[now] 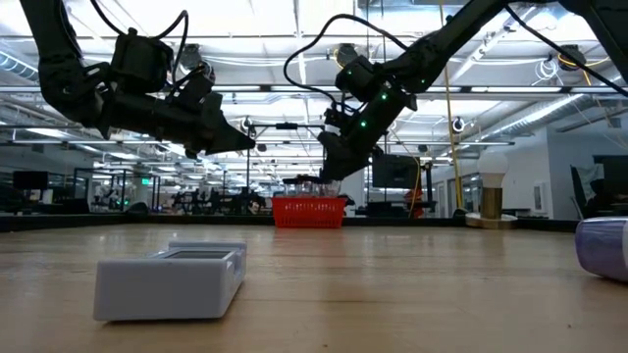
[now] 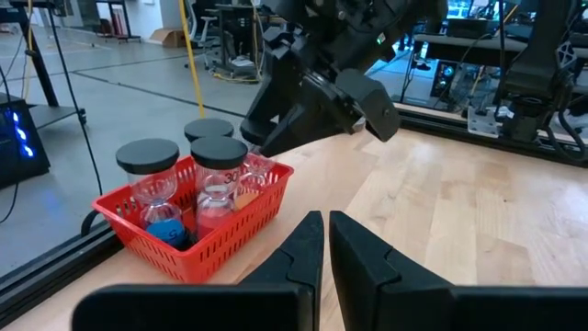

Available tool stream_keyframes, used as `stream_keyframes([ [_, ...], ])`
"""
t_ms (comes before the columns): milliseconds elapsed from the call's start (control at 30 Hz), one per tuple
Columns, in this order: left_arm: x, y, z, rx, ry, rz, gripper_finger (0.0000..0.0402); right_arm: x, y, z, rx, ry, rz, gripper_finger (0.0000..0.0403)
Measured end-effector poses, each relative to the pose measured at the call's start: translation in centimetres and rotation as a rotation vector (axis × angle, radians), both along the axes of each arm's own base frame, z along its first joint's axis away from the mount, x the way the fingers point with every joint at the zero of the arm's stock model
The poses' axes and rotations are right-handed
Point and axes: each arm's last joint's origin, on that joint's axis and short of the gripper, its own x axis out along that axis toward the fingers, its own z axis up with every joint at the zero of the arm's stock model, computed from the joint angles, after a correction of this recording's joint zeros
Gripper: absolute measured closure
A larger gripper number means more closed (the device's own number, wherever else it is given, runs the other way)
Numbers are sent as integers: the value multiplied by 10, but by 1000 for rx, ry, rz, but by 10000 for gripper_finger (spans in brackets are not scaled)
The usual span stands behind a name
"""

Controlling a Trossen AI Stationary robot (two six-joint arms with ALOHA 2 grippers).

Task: Pick & Place Office items
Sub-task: Put the orange hourglass into the red bin, then put the white digital timer into the blue bin

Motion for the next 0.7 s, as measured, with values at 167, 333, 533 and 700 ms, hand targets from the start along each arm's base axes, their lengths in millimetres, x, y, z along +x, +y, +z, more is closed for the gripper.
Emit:
stream_keyframes([
  [167,0,0,0,0,0,0,376,0,0,0,-2,-1,-2,142],
  [333,0,0,0,0,0,0,376,1,-1,1,-11,-12,-4,109],
  [533,0,0,0,0,0,0,376,0,0,14,-53,-55,5,93],
  [700,0,0,0,1,0,-1,376,-8,9,46,-120,-101,0,107],
])
